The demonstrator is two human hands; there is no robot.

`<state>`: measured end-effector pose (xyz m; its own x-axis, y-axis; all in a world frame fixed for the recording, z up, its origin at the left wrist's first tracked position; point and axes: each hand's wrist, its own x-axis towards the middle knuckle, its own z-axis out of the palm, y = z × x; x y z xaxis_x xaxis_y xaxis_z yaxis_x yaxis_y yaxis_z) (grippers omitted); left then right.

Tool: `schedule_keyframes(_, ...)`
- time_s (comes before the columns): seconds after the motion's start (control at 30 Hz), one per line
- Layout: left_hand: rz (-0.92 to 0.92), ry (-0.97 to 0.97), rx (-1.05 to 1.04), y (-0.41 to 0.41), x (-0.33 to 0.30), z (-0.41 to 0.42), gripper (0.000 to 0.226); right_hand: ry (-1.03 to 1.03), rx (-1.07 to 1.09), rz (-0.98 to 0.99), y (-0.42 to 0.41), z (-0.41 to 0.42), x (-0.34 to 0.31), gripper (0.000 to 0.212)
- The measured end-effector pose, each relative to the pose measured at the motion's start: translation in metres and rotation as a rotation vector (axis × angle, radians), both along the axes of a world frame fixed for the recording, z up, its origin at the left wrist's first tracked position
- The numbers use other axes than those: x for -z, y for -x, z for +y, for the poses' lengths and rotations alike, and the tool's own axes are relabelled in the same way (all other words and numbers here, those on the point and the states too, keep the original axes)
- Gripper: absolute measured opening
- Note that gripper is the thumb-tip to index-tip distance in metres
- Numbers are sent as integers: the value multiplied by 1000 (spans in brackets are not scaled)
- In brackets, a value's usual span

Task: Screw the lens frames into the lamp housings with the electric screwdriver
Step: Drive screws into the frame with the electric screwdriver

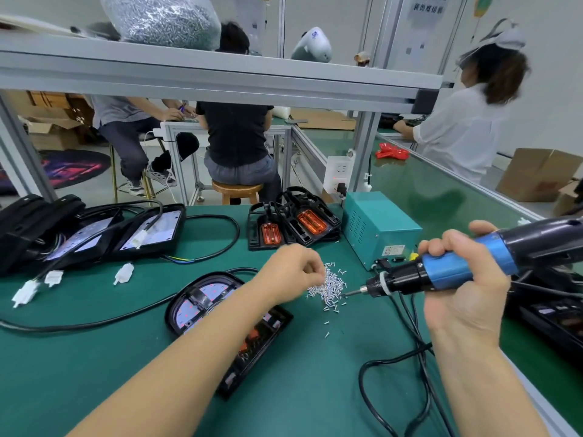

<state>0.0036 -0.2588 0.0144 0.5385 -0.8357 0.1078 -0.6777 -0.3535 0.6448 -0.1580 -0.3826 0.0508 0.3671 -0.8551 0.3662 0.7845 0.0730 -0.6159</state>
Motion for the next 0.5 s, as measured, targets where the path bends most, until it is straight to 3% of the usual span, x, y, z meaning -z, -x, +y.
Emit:
schedule_keyframes(0.1,375,299,-65,-2,-9,44,12,-37,-57,-44,-2,9,-4,24)
schedule_keyframes(0.2,655,448,-145,2,-2,88,8,-83,-133,-80,-11,26,-7,23)
schedule_keyframes(0.27,808,514,-212,6,4,110,20,-105,-187,-94,-21,42,-10,23)
schedule_keyframes(0.33,874,552,-250,8,10,126,29,-122,-240,-104,-32,58,-12,23)
schedule_keyframes(0.5,891,609,-246,18,14,146,28,-118,-343,-106,-53,91,-17,22)
